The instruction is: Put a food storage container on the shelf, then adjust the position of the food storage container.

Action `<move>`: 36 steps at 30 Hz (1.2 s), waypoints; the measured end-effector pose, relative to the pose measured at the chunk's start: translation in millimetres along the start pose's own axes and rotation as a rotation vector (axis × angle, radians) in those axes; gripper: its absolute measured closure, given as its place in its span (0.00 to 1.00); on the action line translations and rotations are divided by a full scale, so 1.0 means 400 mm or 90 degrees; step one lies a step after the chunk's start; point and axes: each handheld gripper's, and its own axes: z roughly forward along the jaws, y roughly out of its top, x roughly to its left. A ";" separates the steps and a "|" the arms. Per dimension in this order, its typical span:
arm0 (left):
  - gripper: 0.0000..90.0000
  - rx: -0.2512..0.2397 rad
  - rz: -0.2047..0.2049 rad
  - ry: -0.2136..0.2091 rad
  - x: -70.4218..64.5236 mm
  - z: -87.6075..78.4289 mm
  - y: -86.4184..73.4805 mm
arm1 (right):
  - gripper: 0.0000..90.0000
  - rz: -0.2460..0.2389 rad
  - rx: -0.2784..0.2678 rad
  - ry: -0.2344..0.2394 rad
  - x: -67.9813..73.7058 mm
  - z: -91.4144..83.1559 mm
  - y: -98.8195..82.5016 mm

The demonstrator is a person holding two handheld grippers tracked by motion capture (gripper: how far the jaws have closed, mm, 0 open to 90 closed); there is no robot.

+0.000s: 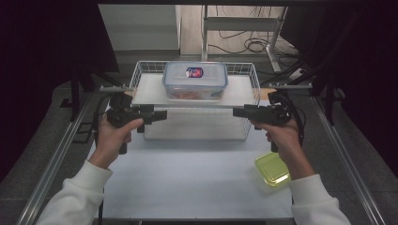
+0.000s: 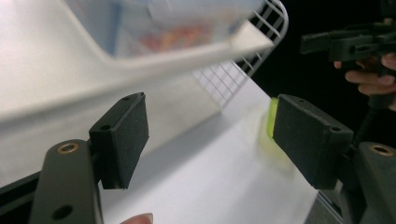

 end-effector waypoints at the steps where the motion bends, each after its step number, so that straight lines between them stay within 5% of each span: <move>1: 0.29 -0.001 0.000 -0.005 -0.004 -0.003 -0.018 | 0.37 -0.005 0.005 0.010 0.001 -0.002 -0.016; 4: 0.29 0.009 0.009 0.004 -0.012 -0.006 -0.070 | 0.37 -0.018 0.020 0.029 0.004 -0.006 -0.066; 13: 0.29 0.049 0.031 0.012 -0.037 0.013 -0.188 | 0.38 -0.081 0.069 -0.009 0.017 -0.006 -0.212; 20: 0.30 0.098 0.032 0.019 -0.027 0.043 -0.268 | 0.39 -0.079 0.079 -0.003 0.014 -0.005 -0.278; 28: 0.30 0.124 0.040 0.034 -0.025 0.061 -0.302 | 0.39 -0.077 0.115 -0.037 -0.008 0.015 -0.311; 36: 0.28 0.116 0.050 0.044 -0.035 0.048 -0.305 | 0.39 -0.084 0.116 -0.057 -0.005 0.012 -0.319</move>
